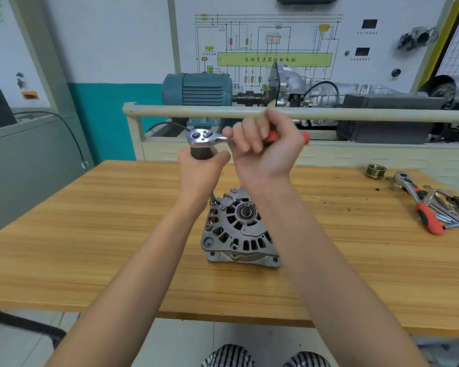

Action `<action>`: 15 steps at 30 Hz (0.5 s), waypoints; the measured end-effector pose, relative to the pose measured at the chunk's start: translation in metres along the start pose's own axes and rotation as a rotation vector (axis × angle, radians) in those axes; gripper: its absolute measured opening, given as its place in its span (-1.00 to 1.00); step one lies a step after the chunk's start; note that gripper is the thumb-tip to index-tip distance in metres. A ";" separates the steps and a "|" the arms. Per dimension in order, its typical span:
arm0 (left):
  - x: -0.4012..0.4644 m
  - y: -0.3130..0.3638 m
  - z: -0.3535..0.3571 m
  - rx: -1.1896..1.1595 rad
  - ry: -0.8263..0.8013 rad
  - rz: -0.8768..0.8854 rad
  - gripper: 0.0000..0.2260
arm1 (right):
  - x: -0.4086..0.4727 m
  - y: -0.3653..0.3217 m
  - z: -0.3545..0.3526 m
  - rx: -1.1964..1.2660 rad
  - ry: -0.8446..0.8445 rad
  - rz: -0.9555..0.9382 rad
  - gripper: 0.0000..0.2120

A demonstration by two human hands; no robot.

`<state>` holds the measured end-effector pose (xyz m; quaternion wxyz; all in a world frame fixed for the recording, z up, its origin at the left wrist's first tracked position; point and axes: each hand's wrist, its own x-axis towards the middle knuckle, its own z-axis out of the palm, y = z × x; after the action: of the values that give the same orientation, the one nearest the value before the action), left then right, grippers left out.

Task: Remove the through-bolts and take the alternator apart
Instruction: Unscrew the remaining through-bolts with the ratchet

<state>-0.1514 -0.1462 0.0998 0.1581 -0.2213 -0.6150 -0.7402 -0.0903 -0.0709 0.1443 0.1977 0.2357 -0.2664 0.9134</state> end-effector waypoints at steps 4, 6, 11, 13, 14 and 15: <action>0.007 0.008 -0.020 0.092 -0.456 0.024 -0.72 | 0.035 -0.020 0.001 0.121 0.088 0.375 -0.51; 0.011 0.012 -0.022 0.121 -0.542 0.004 -0.67 | 0.041 -0.021 -0.001 0.136 0.106 0.416 -0.51; 0.005 0.003 -0.009 -0.005 -0.213 -0.065 -0.73 | 0.018 -0.005 -0.001 0.126 0.118 0.152 -0.52; 0.000 -0.001 0.000 0.012 -0.003 -0.022 -0.76 | -0.001 0.006 -0.002 0.081 0.071 -0.018 -0.51; -0.002 -0.001 0.004 0.000 0.074 0.001 -0.79 | -0.010 0.011 -0.001 0.053 0.041 -0.094 -0.52; -0.004 0.000 0.008 -0.024 0.126 0.018 -0.83 | -0.018 0.017 -0.001 0.024 0.010 -0.155 -0.54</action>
<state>-0.1470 -0.1390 0.0992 0.2002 -0.1817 -0.5928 -0.7586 -0.0847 -0.0874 0.1271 0.2665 0.2533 -0.2351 0.8997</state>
